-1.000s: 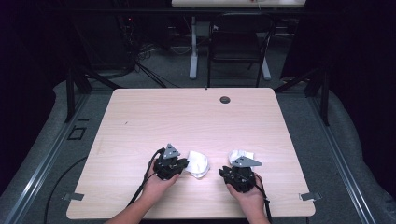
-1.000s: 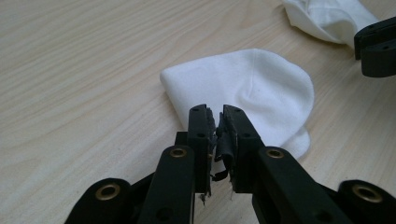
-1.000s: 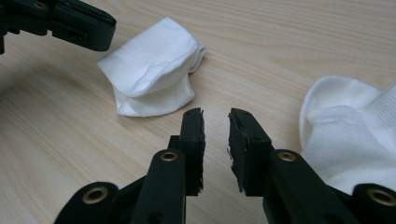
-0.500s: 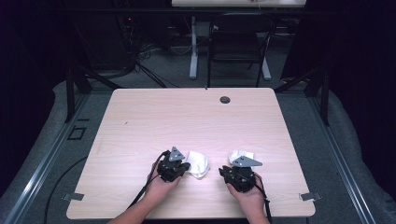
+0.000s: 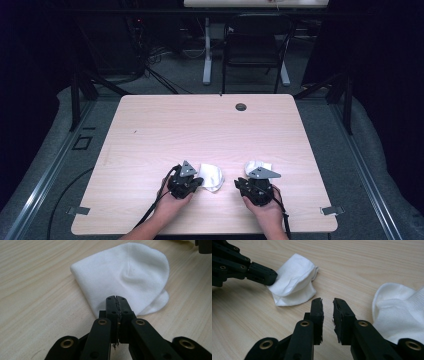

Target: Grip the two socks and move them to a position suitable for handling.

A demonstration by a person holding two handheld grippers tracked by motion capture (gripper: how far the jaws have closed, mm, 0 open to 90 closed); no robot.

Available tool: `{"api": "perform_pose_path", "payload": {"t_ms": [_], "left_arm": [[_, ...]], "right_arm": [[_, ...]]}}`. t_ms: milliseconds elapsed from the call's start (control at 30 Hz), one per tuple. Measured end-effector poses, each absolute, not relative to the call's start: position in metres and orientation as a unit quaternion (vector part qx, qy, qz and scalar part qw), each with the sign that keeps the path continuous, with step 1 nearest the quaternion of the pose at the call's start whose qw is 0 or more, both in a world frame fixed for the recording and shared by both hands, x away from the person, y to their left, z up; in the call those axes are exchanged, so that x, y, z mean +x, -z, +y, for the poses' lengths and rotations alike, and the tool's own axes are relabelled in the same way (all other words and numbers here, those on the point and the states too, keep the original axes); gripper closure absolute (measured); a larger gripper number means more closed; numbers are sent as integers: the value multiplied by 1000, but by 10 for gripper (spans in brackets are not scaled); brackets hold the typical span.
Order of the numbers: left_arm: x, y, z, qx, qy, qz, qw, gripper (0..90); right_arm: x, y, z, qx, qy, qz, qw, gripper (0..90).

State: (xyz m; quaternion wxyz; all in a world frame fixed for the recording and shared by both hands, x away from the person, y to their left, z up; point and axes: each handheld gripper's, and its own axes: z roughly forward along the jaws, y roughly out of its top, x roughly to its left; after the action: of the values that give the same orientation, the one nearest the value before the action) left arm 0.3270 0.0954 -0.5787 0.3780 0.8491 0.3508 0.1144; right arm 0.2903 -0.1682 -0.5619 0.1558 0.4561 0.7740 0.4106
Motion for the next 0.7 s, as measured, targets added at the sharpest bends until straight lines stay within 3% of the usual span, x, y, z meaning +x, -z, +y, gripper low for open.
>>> {"api": "perform_pose_path", "payload": {"t_ms": [700], "left_arm": [[298,577,106,861,-97,331,374,897]], "right_arm": [[281,560,-149,425,-411,793,145,803]]}}
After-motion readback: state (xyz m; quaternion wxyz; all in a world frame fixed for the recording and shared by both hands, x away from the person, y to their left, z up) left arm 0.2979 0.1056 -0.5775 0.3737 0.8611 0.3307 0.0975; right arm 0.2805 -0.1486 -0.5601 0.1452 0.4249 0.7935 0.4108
